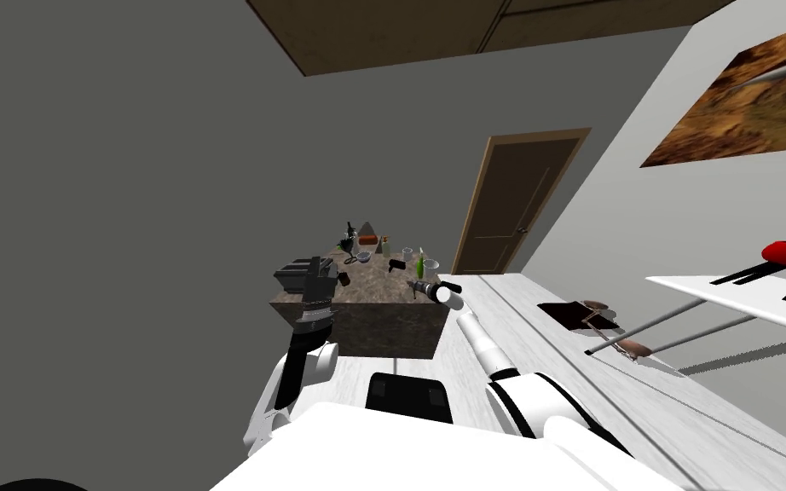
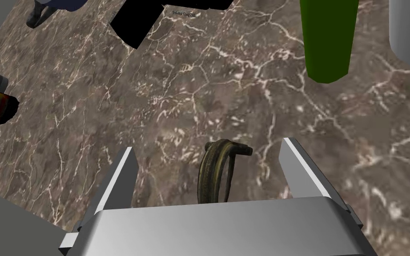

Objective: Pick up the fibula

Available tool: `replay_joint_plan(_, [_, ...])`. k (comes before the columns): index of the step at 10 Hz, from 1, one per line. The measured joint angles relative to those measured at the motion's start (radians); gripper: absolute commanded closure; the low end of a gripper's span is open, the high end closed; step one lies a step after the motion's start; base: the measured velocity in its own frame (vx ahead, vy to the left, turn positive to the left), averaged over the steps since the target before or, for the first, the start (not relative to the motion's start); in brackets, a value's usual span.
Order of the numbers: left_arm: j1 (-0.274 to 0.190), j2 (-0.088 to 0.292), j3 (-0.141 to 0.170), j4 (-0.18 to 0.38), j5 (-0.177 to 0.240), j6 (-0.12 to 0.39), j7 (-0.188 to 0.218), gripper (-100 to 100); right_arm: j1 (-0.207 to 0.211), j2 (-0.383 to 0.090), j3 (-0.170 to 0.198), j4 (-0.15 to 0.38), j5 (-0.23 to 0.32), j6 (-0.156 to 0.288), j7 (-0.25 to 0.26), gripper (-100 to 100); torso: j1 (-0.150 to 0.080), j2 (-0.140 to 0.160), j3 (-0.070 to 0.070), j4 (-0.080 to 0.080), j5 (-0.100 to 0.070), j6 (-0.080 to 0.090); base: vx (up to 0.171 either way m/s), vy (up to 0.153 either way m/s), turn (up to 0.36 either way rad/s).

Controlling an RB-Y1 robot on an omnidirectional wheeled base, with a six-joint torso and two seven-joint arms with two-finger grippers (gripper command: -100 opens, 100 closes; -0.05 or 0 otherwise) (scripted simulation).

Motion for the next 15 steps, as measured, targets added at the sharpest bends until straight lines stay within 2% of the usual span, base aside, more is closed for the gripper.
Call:
replay_joint_plan(1, [0.000,0.000,0.000,0.000,0.000,0.000,0.000,0,-0.020,0.009,-0.022,0.044,0.001,-0.022,0.019,-100,0.001,0.000,0.000,0.000,0.000,0.001,-0.047,-0.090,0.214])
replay_joint_plan(2, [0.000,0.000,0.000,0.000,0.000,0.000,0.000,0,-0.041,0.019,-0.051,0.060,0.024,-0.035,0.022,-100,0.000,0.000,0.000,0.000,0.000,0.000,-0.035,-0.084,0.110])
replay_joint_plan(3, [0.000,0.000,0.000,0.000,0.000,0.000,0.000,0,-0.057,0.026,-0.074,0.088,0.025,-0.050,0.034,-100,0.000,0.000,0.000,0.000,0.000,0.001,-0.006,-0.039,-0.015])
replay_joint_plan(5, [0.000,0.000,0.000,0.000,0.000,0.000,0.000,0,-0.067,0.027,-0.089,0.129,0.030,-0.053,0.036,-100,0.005,-0.003,-0.002,-0.001,0.001,0.001,-0.004,-0.029,0.101])
replay_joint_plan(7, [0.000,0.000,0.000,0.000,0.000,0.000,0.000,0,-0.102,0.048,-0.133,0.168,0.041,-0.089,0.062,-100,0.001,-0.002,-0.001,0.000,0.000,0.001,-0.025,-0.059,0.060])
replay_joint_plan(8, [0.000,0.000,0.000,0.000,0.000,0.000,0.000,0,-0.123,0.046,-0.141,0.214,0.027,-0.099,0.077,-100,0.003,-0.002,-0.001,-0.001,0.000,0.001,-0.041,-0.062,0.178])
replay_joint_plan(9, [0.000,0.000,0.000,0.000,0.000,0.000,0.000,0,-0.144,0.058,-0.169,0.237,0.043,-0.113,0.086,-100,0.002,-0.001,0.000,0.000,0.000,0.000,-0.037,-0.075,0.134])
replay_joint_plan(11, [0.000,0.000,0.000,0.000,0.000,0.000,0.000,0,-0.161,0.064,-0.195,0.288,0.041,-0.131,0.105,-100,0.003,-0.001,-0.001,-0.001,0.000,0.001,-0.026,-0.043,0.086])
replay_joint_plan(12, [0.000,0.000,0.000,0.000,0.000,0.000,0.000,0,-0.194,0.075,-0.222,0.332,0.034,-0.156,0.131,-100,0.003,-0.001,-0.001,0.000,0.001,0.000,-0.032,-0.063,0.149])
replay_joint_plan(13, [0.000,0.000,0.000,0.000,0.000,0.000,0.000,0,-0.209,0.082,-0.242,0.363,0.043,-0.171,0.142,-100,0.002,-0.001,-0.001,0.000,0.000,0.001,-0.063,-0.084,0.236])
replay_joint_plan(14, [0.000,0.000,0.000,0.000,0.000,0.000,0.000,0,-0.236,0.098,-0.272,0.385,0.072,-0.188,0.141,-100,0.001,0.000,0.000,0.000,0.000,0.000,-0.054,-0.087,0.100])
replay_joint_plan(15, [0.000,0.000,0.000,0.000,0.000,0.000,0.000,0,-0.264,0.102,-0.294,0.430,0.058,-0.209,0.162,-100,0.000,0.000,0.000,0.000,0.000,0.001,-0.020,-0.037,-0.034])
